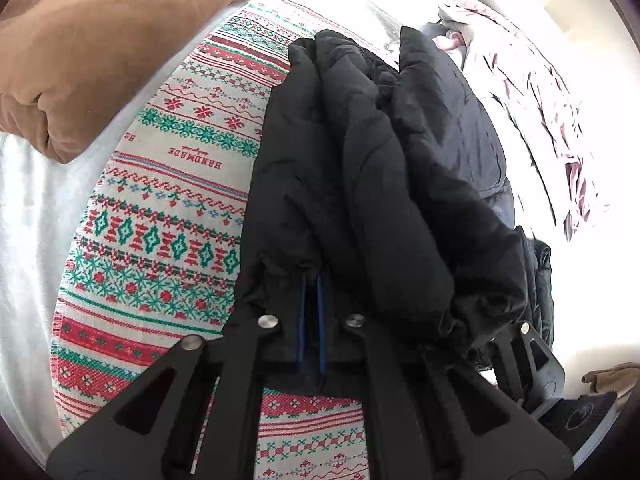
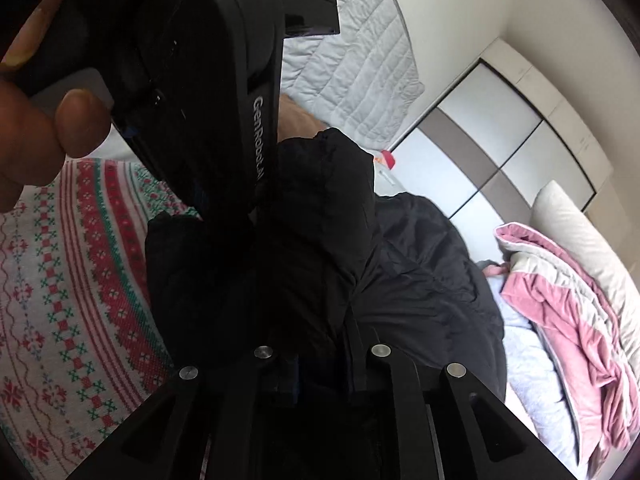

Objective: Fold large clothes

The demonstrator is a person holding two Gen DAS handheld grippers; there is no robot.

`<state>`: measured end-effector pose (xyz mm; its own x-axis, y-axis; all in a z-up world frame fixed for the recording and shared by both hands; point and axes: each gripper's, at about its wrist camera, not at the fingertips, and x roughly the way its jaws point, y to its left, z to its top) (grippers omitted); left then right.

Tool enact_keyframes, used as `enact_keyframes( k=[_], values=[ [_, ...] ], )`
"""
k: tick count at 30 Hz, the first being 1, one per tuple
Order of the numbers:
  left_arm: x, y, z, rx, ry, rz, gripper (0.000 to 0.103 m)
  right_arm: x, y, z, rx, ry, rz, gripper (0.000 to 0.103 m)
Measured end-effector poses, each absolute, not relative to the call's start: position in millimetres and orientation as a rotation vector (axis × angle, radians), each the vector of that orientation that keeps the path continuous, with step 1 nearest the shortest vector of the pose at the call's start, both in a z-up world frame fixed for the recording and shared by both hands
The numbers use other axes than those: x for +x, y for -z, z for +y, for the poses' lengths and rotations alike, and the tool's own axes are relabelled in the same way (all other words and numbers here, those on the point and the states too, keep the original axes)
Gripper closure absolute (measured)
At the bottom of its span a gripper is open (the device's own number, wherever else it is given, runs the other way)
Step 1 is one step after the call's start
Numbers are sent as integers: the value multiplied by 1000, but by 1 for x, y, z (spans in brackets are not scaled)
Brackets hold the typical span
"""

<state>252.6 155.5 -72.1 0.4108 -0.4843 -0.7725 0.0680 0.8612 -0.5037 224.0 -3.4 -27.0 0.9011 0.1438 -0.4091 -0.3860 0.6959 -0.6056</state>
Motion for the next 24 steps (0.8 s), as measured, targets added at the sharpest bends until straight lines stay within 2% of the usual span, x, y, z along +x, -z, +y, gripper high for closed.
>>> enact_keyframes(
  k=[4, 8, 9, 11, 15, 17, 20, 24],
  values=[
    [253, 71, 158, -451, 354, 1112, 96, 227, 36, -3, -771, -311, 361, 80],
    [250, 62, 170, -499, 351, 1095, 93, 223, 42, -2, -803, -322, 355, 68],
    [248, 59, 173, -502, 347, 1086, 91, 221, 40, -4, -790, -332, 362, 63],
    [244, 50, 183, -512, 324, 1048, 76, 220, 27, -10, -709, -396, 405, 53],
    [234, 29, 198, -533, 283, 954, 65, 210, -13, -44, -498, -563, 447, 33],
    [230, 24, 199, -551, 307, 924, 54, 207, -32, -68, -398, -613, 442, 28],
    [225, 12, 185, -521, 352, 880, 50, 211, -54, -107, -244, -598, 456, 24],
    [224, 3, 152, -438, 385, 840, 50, 246, -55, -159, 6, -494, 574, 23]
  ],
)
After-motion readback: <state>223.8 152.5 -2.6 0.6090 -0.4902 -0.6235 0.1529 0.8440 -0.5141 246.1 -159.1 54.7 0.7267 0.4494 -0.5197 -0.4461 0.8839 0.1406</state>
